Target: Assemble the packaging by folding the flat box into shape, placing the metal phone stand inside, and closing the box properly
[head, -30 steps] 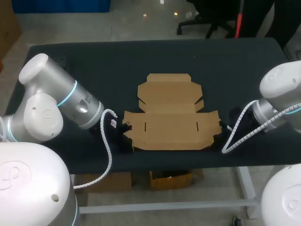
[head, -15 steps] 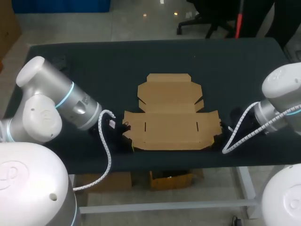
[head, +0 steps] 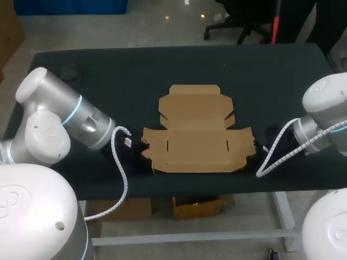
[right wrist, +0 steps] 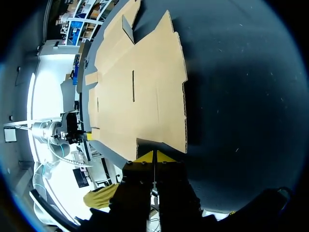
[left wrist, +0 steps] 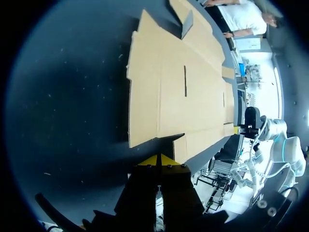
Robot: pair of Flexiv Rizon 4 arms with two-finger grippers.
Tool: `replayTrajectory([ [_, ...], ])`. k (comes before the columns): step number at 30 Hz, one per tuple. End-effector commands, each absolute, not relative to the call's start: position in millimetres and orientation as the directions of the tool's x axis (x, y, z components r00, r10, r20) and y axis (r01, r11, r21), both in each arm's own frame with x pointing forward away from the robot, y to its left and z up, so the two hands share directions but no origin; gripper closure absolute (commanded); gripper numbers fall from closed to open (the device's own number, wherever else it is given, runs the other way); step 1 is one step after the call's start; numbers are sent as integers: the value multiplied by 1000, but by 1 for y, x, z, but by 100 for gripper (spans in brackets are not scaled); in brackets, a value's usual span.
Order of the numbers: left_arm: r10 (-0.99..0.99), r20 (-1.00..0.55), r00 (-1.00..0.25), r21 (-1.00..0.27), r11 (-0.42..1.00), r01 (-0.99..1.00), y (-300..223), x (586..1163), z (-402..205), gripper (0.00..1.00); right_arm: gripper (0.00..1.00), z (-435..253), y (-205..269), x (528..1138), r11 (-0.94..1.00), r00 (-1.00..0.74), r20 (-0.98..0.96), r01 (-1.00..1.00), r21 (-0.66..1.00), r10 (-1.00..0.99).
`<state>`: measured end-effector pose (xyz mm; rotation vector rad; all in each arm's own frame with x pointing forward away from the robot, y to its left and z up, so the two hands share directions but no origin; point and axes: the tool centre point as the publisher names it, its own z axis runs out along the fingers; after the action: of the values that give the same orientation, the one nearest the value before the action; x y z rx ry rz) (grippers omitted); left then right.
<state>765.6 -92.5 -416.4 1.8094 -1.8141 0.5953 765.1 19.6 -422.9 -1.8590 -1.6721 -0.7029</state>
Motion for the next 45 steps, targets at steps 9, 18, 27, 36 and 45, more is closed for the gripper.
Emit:
replayTrajectory([
  [9, -759, 651, -10, 24, 34, -999, -98, 768, -411, 100, 100, -419, 24, 769, -65, 75, 700, 997, -41, 710],
  [18, -765, 644, -28, 11, 45, -999, -102, 769, -407, 100, 100, -416, 26, 769, -60, 69, 695, 997, -37, 716],
  [27, -778, 626, -41, 6, 57, -998, -108, 770, -403, 100, 100, -412, 28, 769, -57, 66, 689, 998, -35, 722],
  [36, -792, 607, -62, 0, 79, -997, -112, 769, -400, 100, 100, -405, 34, 768, -46, 49, 678, 999, -22, 733],
  [45, -814, 577, -67, -6, 78, -997, -115, 768, -399, 100, 100, -400, 43, 769, -39, 45, 633, 999, -24, 773],
])
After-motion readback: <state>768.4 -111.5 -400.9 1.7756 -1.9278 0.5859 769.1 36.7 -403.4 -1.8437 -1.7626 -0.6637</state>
